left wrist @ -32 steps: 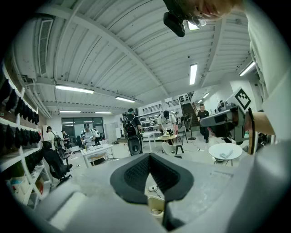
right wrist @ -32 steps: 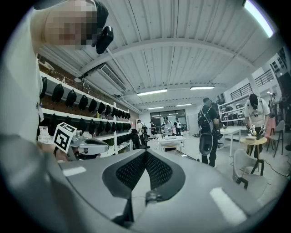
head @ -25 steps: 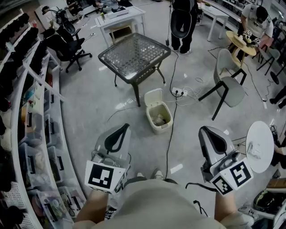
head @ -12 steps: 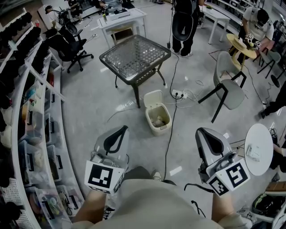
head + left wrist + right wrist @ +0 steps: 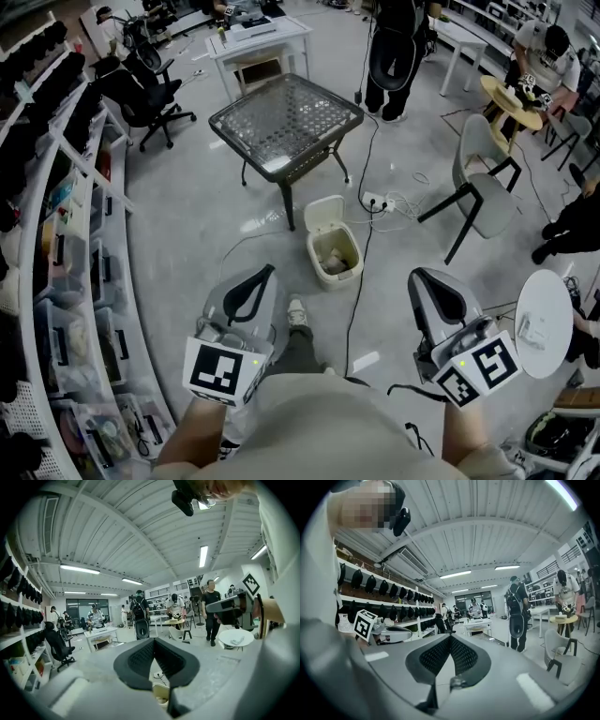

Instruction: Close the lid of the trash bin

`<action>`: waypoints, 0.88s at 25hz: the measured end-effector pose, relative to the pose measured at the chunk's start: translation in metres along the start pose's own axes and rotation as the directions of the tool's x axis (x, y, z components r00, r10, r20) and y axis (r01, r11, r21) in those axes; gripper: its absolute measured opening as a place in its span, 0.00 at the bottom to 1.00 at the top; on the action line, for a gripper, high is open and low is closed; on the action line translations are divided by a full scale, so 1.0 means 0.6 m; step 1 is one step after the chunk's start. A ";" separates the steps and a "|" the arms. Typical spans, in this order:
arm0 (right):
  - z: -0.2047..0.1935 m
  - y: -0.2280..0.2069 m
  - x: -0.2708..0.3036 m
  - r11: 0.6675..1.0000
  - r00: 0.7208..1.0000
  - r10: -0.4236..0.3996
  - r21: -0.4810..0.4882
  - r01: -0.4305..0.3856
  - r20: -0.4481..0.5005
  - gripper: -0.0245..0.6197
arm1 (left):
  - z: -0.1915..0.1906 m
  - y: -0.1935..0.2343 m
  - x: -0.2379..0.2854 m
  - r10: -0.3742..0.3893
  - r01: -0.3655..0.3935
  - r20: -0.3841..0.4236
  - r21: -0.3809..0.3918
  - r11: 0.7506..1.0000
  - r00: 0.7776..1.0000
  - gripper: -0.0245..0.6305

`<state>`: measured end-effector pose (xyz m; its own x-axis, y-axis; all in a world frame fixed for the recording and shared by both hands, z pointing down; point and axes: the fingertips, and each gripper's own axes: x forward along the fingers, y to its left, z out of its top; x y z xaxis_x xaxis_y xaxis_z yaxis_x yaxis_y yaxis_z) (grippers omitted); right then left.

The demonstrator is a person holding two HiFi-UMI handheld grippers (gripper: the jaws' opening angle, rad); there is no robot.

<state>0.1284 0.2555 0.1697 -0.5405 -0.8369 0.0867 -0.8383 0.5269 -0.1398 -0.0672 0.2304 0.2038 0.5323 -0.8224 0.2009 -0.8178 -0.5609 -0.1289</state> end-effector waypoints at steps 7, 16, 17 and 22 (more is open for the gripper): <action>-0.012 -0.038 0.113 1.000 0.999 0.004 0.011 -0.004 -0.038 0.04 | -0.016 0.080 0.081 -0.007 0.006 -0.022 -0.020 1.000 1.000 0.04; -0.007 -0.105 0.310 0.999 0.994 -0.030 0.029 0.033 -0.106 0.04 | -0.036 0.224 0.232 -0.072 0.071 -0.070 -0.012 0.997 0.995 0.04; -0.006 -0.111 0.333 0.999 0.993 -0.032 0.030 0.036 -0.110 0.04 | -0.037 0.239 0.248 -0.077 0.076 -0.073 -0.025 0.997 0.994 0.04; 0.002 -0.137 0.432 0.998 0.990 -0.046 0.033 0.051 -0.135 0.04 | -0.038 0.314 0.322 -0.105 0.102 -0.076 -0.042 0.994 0.992 0.04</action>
<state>0.0574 -0.0054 0.2024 -0.5059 -0.8325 0.2259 -0.8620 0.4783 -0.1677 -0.1235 -0.0320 0.2407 0.5972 -0.7490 0.2868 -0.7675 -0.6376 -0.0670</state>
